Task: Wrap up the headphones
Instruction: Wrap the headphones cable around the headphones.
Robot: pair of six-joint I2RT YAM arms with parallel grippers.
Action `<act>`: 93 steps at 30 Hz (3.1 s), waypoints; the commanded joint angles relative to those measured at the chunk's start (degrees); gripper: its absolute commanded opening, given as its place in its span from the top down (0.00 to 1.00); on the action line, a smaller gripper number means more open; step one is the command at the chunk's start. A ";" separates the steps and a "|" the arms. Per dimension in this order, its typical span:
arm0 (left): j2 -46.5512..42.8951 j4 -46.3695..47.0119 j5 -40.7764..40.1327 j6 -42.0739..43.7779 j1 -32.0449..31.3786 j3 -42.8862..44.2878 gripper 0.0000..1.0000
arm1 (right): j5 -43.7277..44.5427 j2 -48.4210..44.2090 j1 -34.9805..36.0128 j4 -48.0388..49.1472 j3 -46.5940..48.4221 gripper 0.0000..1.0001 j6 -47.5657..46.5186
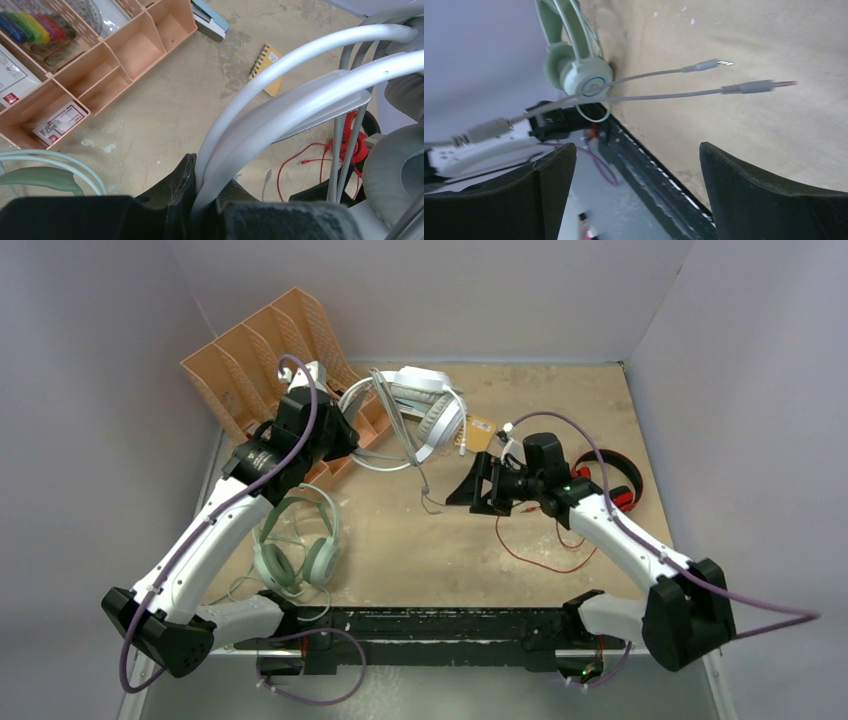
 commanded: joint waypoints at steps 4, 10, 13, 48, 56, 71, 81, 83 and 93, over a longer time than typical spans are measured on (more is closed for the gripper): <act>-2.78 9.12 -1.60 0.45 0.12 0.21 1.00 | -2.50 7.93 0.16 8.62 5.69 0.06 26.22; -2.70 10.68 -1.97 0.47 0.12 -1.43 1.00 | 6.25 6.09 1.58 8.36 3.54 0.06 36.90; -2.18 10.74 -2.44 0.54 0.12 -1.21 1.00 | 6.98 6.77 2.37 9.28 1.56 0.07 40.82; -1.59 11.95 0.51 0.47 0.12 -1.50 1.00 | 5.96 26.42 15.27 46.07 -5.29 0.41 66.64; -2.21 11.99 2.30 0.21 0.12 -1.17 1.00 | 7.24 29.25 15.75 50.42 -5.51 0.55 68.04; -5.35 14.29 12.22 8.05 0.12 -2.04 1.00 | 9.55 29.74 13.94 54.31 -8.27 1.00 62.33; -9.68 11.23 36.72 30.27 -1.81 -9.44 1.00 | -1.82 27.86 0.74 57.84 -2.97 1.00 30.60; -10.93 10.41 33.19 33.54 -3.16 -10.95 1.00 | -4.11 26.48 -1.23 53.82 -0.45 1.00 23.73; -3.20 10.37 13.28 33.35 -14.91 -14.23 1.00 | -13.01 24.02 -6.56 46.16 10.89 1.00 8.34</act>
